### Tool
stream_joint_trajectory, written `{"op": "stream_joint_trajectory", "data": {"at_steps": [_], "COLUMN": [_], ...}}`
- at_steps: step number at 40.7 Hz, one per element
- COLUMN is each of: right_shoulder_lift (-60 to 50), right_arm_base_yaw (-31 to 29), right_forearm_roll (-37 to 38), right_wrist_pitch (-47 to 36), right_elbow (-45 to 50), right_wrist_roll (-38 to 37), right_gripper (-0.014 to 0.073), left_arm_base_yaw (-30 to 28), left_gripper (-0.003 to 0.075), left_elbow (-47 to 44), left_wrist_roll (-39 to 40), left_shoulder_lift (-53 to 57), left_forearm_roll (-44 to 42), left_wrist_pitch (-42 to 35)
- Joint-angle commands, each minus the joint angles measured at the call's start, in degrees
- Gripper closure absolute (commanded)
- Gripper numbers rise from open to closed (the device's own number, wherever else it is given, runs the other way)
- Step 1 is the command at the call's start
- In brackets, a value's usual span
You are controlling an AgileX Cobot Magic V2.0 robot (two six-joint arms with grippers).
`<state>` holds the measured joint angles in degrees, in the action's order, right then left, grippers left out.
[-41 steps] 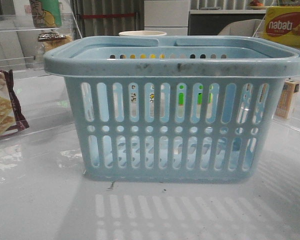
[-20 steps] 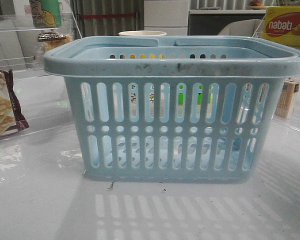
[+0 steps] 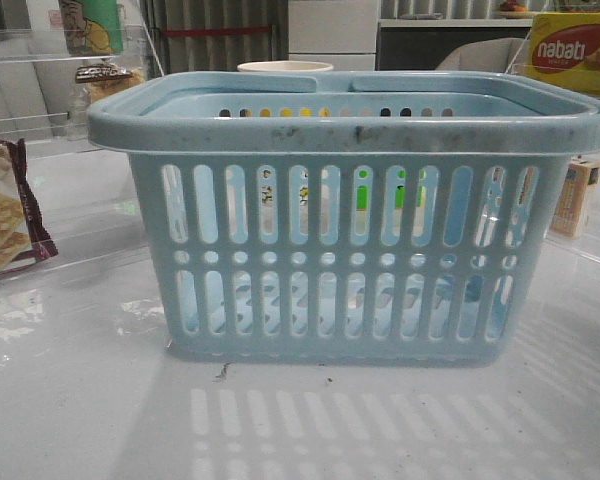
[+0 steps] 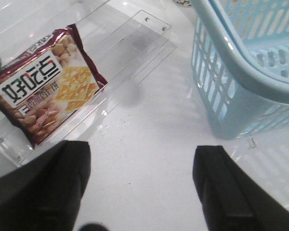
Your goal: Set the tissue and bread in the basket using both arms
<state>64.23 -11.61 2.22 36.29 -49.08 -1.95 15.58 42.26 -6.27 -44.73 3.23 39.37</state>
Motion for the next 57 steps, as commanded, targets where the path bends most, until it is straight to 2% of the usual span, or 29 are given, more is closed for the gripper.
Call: {"op": "stream_joint_trajectory", "data": {"at_steps": [1, 16, 26, 34, 37, 42, 45, 48, 57], "right_shoulder_lift": [3.19, 20.69, 29.89, 35.08, 36.10, 36.19, 35.43, 33.80, 26.17], "right_arm_base_yaw": [-1.39, -1.39, -1.39, -1.39, -1.39, -1.39, -1.39, -1.20, 0.65], "right_forearm_roll": [-0.48, -1.20, -1.14, 1.72, 1.77, 1.77, 1.77, 1.77, 1.58], "right_wrist_pitch": [-5.08, -16.89, -24.57, -30.19, -31.37, -32.42, -32.36, -31.64, -25.72], "right_elbow": [-5.48, -17.43, -20.51, -21.03, -21.03, -21.03, -21.03, -21.03, -21.03], "right_wrist_roll": [-0.11, 0.01, 0.68, 0.78, 0.78, 0.78, 0.78, 0.78, 0.78], "right_gripper": [0.0074, 0.0074, 0.0074, 0.0081, 0.0142, 0.0366, 0.0436, 0.0464, 0.0464], "left_arm_base_yaw": [1.21, 1.21, 1.21, 1.21, 1.21, 1.21, 1.21, 1.21, 1.21], "left_gripper": [0.0213, 0.0213, 0.0213, 0.0213, 0.0213, 0.0213, 0.0213, 0.0213, 0.0213], "left_elbow": [1.89, 1.89, 1.89, 1.89, 1.89, 1.89, 1.89, 1.89, 1.89], "left_wrist_roll": [-0.08, -0.08, -0.08, -0.08, -0.08, -0.08, -0.08, -0.08, -0.08], "left_shoulder_lift": [0.10, 0.10, 0.10, 0.10, 0.10, 0.10, 0.10, 0.10, 0.10], "left_forearm_roll": [0.54, 0.54, 0.54, 0.54, 0.54, 0.54, 0.54, 0.54, 0.63], "left_wrist_pitch": [-4.49, -4.49, -4.49, -4.49, -4.49, -4.49, -4.49, -4.49, -4.49]}}
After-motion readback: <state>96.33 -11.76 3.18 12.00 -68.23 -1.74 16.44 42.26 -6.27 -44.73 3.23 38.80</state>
